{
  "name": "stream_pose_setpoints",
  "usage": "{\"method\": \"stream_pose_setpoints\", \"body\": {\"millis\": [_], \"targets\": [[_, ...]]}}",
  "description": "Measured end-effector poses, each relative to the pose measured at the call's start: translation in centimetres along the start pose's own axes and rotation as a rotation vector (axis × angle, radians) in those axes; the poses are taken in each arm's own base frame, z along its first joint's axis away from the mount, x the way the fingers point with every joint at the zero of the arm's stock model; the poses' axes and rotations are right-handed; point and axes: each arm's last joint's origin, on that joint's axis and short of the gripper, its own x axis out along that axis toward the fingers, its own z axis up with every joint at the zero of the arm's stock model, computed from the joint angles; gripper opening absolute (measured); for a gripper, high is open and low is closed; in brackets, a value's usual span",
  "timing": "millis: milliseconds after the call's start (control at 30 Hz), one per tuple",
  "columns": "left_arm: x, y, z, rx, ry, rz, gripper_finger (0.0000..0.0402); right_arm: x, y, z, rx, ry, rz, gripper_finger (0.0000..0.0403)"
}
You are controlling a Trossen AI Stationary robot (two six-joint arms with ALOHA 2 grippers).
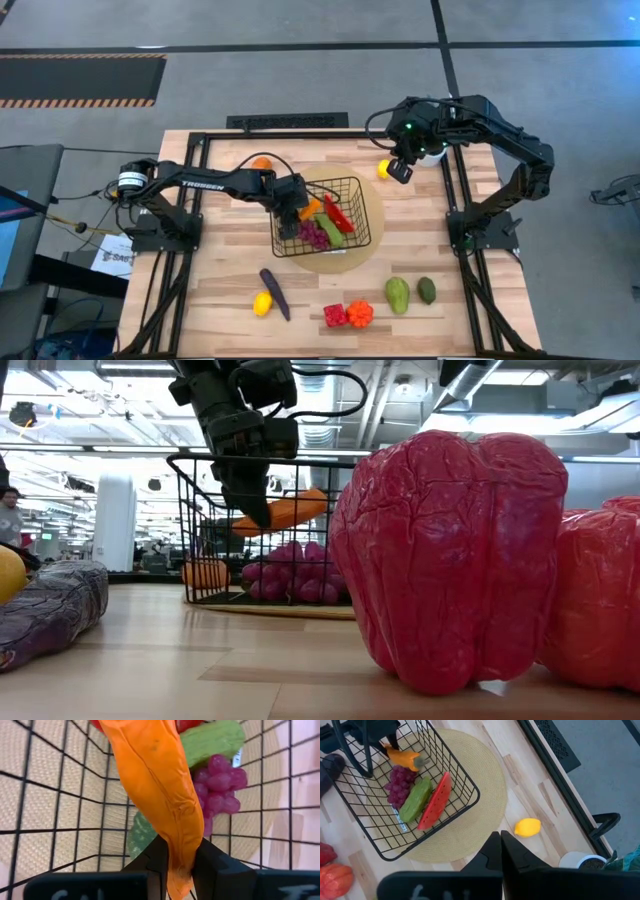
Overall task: Build produce basket
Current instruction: Put the orange chili pepper into the wire basket
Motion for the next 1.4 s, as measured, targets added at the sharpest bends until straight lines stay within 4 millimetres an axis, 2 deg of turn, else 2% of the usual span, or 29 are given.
{"method": "stream_pose_setpoints", "body": {"millis": [367, 667, 1133, 1400], "targets": [[-0.04, 0.3, 0.17, -0.07, -0.016, 0.013, 0.0064, 0.0, 0.0, 0.02, 0.001, -0.002, 0.0, 0.0004], [-0.08, -0.14, 0.78, -0.051, -0.064, -0.107, 0.0069, 0.0, 0.0, 0.02, 0.0, -0.002, 0.0, 0.0005], [-0.07, -0.04, 0.71, -0.01, -0.062, -0.08, 0.0088, 0.01, 0.01, 0.06, 0.0, -0.005, 0.001, 0.0005], [-0.08, 0.23, 0.75, 0.015, -0.071, -0.022, 0.0078, 0.01, 0.02, 0.06, 0.0, -0.005, 0.001, 0.0005]]}}
